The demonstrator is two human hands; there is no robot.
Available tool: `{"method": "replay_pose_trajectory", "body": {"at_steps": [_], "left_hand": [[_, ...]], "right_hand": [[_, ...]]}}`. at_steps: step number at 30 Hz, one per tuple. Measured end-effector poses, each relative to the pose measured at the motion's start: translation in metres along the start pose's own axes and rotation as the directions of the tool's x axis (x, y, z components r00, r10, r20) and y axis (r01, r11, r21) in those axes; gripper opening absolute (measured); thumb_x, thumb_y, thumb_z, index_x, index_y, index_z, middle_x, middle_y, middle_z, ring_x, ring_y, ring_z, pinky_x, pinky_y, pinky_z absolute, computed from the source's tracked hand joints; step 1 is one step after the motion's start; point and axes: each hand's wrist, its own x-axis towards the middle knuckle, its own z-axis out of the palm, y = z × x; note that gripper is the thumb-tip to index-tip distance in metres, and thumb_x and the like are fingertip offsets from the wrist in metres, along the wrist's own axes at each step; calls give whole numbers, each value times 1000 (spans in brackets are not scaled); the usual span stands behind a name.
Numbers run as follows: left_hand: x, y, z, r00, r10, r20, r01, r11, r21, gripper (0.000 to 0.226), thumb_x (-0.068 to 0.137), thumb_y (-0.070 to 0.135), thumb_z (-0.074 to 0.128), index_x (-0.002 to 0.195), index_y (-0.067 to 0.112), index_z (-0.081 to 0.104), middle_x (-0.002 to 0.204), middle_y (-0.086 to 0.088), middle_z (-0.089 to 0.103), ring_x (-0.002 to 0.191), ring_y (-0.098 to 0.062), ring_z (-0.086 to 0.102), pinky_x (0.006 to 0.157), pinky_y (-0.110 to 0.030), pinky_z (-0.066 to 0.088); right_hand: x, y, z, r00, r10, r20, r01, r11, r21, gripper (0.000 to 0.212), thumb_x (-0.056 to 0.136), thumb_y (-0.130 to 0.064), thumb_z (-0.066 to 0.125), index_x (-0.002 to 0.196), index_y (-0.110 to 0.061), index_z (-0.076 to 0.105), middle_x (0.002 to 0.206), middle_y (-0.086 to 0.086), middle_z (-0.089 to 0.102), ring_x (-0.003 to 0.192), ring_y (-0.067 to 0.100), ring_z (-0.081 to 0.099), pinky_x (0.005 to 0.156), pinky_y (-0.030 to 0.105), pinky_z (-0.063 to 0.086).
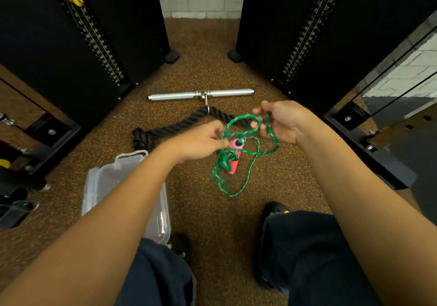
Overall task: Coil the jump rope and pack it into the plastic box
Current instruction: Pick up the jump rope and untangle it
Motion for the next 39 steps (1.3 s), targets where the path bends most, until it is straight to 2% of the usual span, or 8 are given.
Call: {"method": "replay_pose_trajectory", "body": {"at_steps": [4,7,10,14,20,29,36,39], "left_hand": [[1,0,-12,995,-10,-97,-4,989,-147,9,95,18,48,104,16,48,107,-8,62,94,-18,55,85,-33,42],[3,4,-17,987,-22,-159,-14,975,-222,17,94,21,50,110,16,52,94,2,65,98,-16,57,90,-33,40],[4,7,-17,981,-50,-189,-17,941,-339,22,92,20,53,113,13,55,93,-1,67,104,-20,60,103,-41,39],[5,11,-16,970,-99,-222,-38,840,-541,25,90,16,56,114,8,53,97,-7,66,89,-17,63,86,-38,49],[4,11,-17,964,-126,-235,-30,825,-565,22,87,14,61,107,8,54,86,-4,63,75,-11,58,66,-24,45],[4,4,-26,924,-159,-348,-37,868,-495,28,90,8,55,118,2,52,83,-2,62,69,-9,63,90,-42,50],[2,3,-31,902,-182,-392,-64,840,-538,24,94,10,49,118,6,50,82,-1,60,75,-10,63,85,-34,51],[2,2,-34,885,-225,-406,-73,796,-600,25,94,10,49,119,9,47,84,-2,59,78,-11,62,87,-36,51]], "right_hand": [[11,14,-3,994,-52,-94,-7,841,-540,26,98,-14,38,98,3,57,75,13,55,62,21,57,53,24,52],[9,22,-1,991,-106,-80,-24,453,-891,28,94,-10,45,113,5,58,97,18,63,93,31,60,79,30,47],[-3,14,2,951,-309,10,160,466,-870,30,97,-22,42,114,-5,60,105,15,63,99,30,59,75,26,41],[-15,8,10,842,-397,366,533,507,-677,37,89,-49,48,97,-19,68,94,4,70,91,22,64,87,37,50],[-12,14,15,797,-477,370,593,506,-626,15,79,-33,69,82,-19,65,85,5,70,75,11,59,77,30,49],[-3,14,1,903,-382,197,360,422,-832,11,90,-19,55,99,-20,62,70,-7,57,67,12,57,53,15,37],[6,18,-12,970,-183,-161,-115,239,-964,32,83,-3,46,113,3,53,106,22,58,85,31,56,70,33,44],[3,20,-13,956,-144,-256,-216,245,-945,39,87,-6,45,125,1,45,124,22,52,103,36,56,80,37,47]]}}
